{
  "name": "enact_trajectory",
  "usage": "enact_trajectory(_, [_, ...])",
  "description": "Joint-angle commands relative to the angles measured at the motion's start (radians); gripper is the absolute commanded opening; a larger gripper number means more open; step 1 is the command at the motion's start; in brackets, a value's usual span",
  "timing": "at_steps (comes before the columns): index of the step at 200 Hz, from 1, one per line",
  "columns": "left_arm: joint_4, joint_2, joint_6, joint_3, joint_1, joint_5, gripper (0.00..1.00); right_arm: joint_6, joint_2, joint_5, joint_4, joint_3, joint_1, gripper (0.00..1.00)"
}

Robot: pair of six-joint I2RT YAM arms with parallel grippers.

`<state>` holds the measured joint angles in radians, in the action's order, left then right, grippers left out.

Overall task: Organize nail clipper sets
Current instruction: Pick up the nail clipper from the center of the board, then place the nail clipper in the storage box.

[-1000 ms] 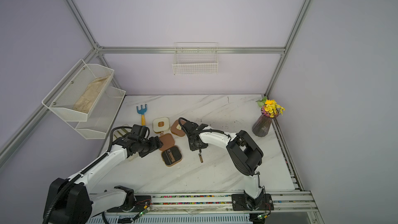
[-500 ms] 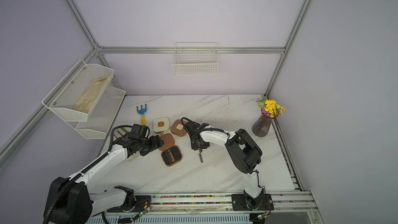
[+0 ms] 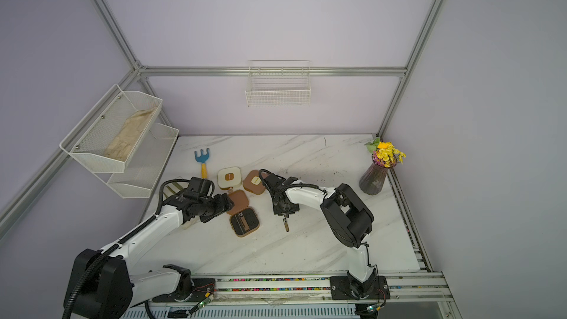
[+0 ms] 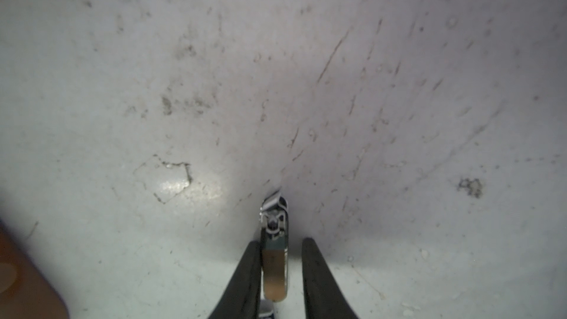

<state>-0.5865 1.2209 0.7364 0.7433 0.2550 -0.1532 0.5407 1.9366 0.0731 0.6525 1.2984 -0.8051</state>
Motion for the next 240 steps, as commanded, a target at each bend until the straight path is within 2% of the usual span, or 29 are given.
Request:
enact_trajectory(1, [0.030,0.002,-0.019,-0.036,-0.003,-0.017,0.84,0.028,0.011,-0.005,0.022,-0.034,0.001,0.25])
enact_trajectory(89, [0.040,0.015,-0.012,-0.035,-0.003,-0.034,0.84,0.028,-0.015,0.011,0.064,-0.033,-0.019,0.05])
enact_trajectory(153, [0.043,0.007,-0.011,-0.042,-0.003,-0.033,0.83,-0.112,-0.028,0.049,0.170,0.221,-0.072,0.05])
enact_trajectory(204, [0.037,0.023,-0.007,-0.060,-0.003,-0.047,0.78,-0.124,0.105,-0.031,0.156,0.353,-0.195,0.05])
enact_trajectory(240, [0.036,0.015,-0.005,-0.070,-0.003,-0.049,0.77,-0.154,0.203,-0.061,0.142,0.433,-0.244,0.05])
